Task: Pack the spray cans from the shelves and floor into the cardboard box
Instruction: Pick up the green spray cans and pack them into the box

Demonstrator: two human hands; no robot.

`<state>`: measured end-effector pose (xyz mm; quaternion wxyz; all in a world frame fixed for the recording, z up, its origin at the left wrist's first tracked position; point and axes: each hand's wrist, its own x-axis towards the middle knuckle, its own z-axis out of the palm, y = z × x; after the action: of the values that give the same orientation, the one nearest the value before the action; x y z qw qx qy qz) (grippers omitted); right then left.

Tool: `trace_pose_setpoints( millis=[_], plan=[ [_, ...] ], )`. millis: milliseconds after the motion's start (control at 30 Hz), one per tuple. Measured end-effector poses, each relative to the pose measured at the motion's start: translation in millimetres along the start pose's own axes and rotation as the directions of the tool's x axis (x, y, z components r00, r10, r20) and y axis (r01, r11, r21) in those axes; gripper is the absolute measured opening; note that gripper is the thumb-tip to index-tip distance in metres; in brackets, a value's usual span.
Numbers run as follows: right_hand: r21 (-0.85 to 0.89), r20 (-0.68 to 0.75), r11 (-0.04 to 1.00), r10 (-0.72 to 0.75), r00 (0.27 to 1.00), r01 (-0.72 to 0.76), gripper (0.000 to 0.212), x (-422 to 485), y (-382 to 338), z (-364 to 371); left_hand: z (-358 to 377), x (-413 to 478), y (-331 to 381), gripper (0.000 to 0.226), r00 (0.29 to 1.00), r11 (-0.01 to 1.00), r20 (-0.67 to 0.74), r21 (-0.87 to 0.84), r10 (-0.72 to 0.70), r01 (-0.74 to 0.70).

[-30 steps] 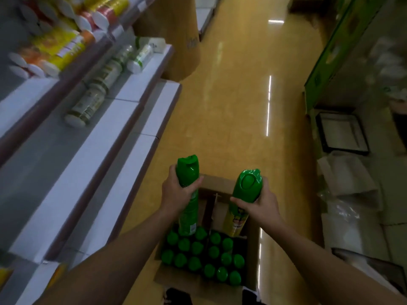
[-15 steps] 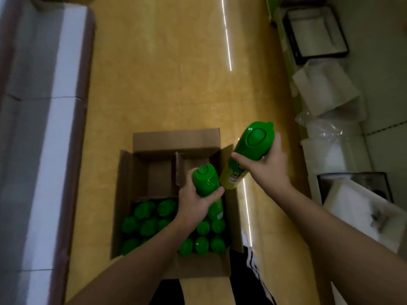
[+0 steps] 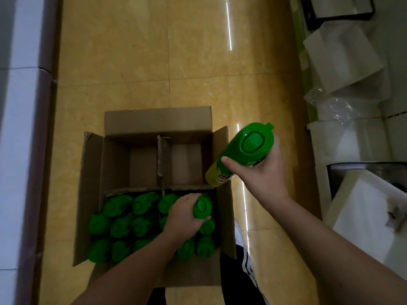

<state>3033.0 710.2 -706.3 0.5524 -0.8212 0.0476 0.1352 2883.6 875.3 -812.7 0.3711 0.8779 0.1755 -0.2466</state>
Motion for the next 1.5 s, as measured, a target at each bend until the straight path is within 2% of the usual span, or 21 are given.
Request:
trace_pose_setpoints(
  millis=[67, 167, 333, 400, 467, 533, 600, 667, 733, 800, 833, 900, 933, 1033, 1100, 1200, 1333, 1500],
  plan=[
    [-0.003, -0.001, 1.0, -0.008, 1.0, 0.008, 0.095, 0, 6, 4, 12, 9, -13, 0.078, 0.993, 0.973, 0.098, 0.211, 0.069, -0.089],
    [-0.028, 0.021, 0.999, -0.016, 1.0, 0.017, 0.091, -1, 11, 9, 28, 22, -14, 0.065, 0.97, 0.857, 0.153, 0.457, 0.188, -0.238],
    [-0.076, 0.047, 0.996, -0.043, 0.998, 0.047, 0.092, -8, 7, 23, 34, 38, -3, 0.054, 0.969, 0.759, 0.233, 0.615, 0.086, -0.215],
    [-0.071, 0.061, 0.996, -0.052, 0.997, 0.057, 0.089, -10, 1, 31, 30, 44, -6, 0.058, 0.958, 0.725, 0.283, 0.651, 0.045, -0.226],
    [-0.061, 0.071, 0.996, -0.056, 0.996, 0.06, 0.086, -12, -8, 42, 21, 41, -15, 0.074, 0.943, 0.712, 0.325, 0.645, 0.074, -0.278],
    [-0.052, 0.078, 0.996, -0.062, 0.995, 0.066, 0.087, -15, -19, 58, 2, 26, -28, 0.083, 0.933, 0.781, 0.326, 0.54, 0.151, -0.315],
    [-0.038, 0.087, 0.996, -0.072, 0.994, 0.075, 0.089, -18, -32, 80, -20, 1, -48, 0.068, 0.937, 0.868, 0.223, 0.365, 0.271, -0.338],
    [-0.029, 0.102, 0.996, -0.08, 0.992, 0.083, 0.089, -23, -47, 108, -43, -28, -78, 0.048, 0.948, 0.915, 0.014, 0.258, 0.318, -0.311],
    [-0.018, 0.131, 0.995, -0.091, 0.987, 0.094, 0.089, -30, -61, 139, -67, -51, -115, 0.039, 0.938, 0.954, -0.232, 0.215, 0.259, -0.21],
    [0.009, 0.171, 0.996, -0.089, 0.981, 0.089, 0.09, -39, -72, 171, -94, -68, -153, 0.048, 0.915, 0.978, -0.4, 0.205, 0.041, 0.045],
    [0.026, 0.188, 0.996, -0.086, 0.978, 0.083, 0.09, -43, -76, 188, -106, -74, -172, 0.058, 0.898, 0.966, -0.43, 0.184, -0.088, 0.183],
    [0.061, 0.214, 0.995, -0.087, 0.973, 0.075, 0.089, -53, -81, 220, -125, -81, -210, 0.07, 0.879, 0.925, -0.387, 0.137, -0.28, 0.355],
    [0.075, 0.228, 0.995, -0.088, 0.97, 0.072, 0.088, -59, -82, 235, -130, -84, -226, 0.074, 0.891, 0.907, -0.325, 0.17, -0.318, 0.386],
    [0.098, 0.258, 0.993, -0.092, 0.962, 0.068, 0.085, -74, -81, 277, -135, -83, -259, 0.078, 0.955, 0.866, -0.177, 0.405, -0.239, 0.292],
    [0.096, 0.262, 0.993, -0.09, 0.961, 0.067, 0.081, -81, -77, 303, -137, -79, -263, 0.07, 0.964, 0.838, -0.181, 0.479, -0.195, 0.259],
    [0.04, 0.283, 0.996, -0.09, 0.955, 0.082, 0.084, -91, -69, 334, -137, -74, -258, 0.079, 0.965, 0.771, -0.195, 0.581, -0.178, 0.26],
    [-0.061, 0.346, 0.99, -0.098, 0.933, 0.127, 0.089, -99, -54, 353, -133, -77, -260, 0.078, 0.957, 0.777, -0.2, 0.559, -0.212, 0.289],
    [-0.162, 0.456, 0.976, -0.059, 0.888, 0.148, 0.083, -107, -35, 365, -126, -89, -269, 0.075, 0.962, 0.807, -0.171, 0.525, -0.214, 0.272]
  ],
)
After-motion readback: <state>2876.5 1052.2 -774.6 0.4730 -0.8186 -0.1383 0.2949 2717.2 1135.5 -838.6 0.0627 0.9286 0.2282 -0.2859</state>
